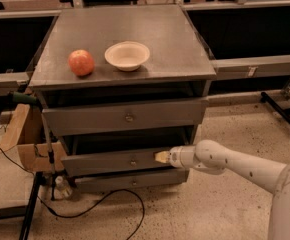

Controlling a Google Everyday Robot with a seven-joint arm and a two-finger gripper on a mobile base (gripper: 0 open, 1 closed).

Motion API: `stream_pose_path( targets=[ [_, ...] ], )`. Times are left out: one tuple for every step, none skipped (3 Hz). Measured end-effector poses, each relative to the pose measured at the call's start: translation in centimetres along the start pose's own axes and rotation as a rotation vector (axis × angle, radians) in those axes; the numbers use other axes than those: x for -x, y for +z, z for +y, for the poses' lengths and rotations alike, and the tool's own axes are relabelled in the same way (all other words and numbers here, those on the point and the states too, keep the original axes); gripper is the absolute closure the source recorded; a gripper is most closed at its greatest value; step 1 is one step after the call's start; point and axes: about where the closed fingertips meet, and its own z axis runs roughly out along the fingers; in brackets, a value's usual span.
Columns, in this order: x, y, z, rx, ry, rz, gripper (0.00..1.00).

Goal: Close middle drawer

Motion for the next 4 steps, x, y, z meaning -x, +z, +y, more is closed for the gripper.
stream_pose_path(
  targets=[
    [-0.2, 0.7, 0.4, 0.010, -0.005, 0.001, 1.00],
    [0.1, 0.9, 0.5, 0.010, -0.008, -0.006, 1.00],
    [0.6, 1.2, 0.5, 0.007, -0.010, -0.014, 1.00],
    [1.5, 1.6, 0.5, 0.001, -0.012, -0.024, 1.00]
  ],
)
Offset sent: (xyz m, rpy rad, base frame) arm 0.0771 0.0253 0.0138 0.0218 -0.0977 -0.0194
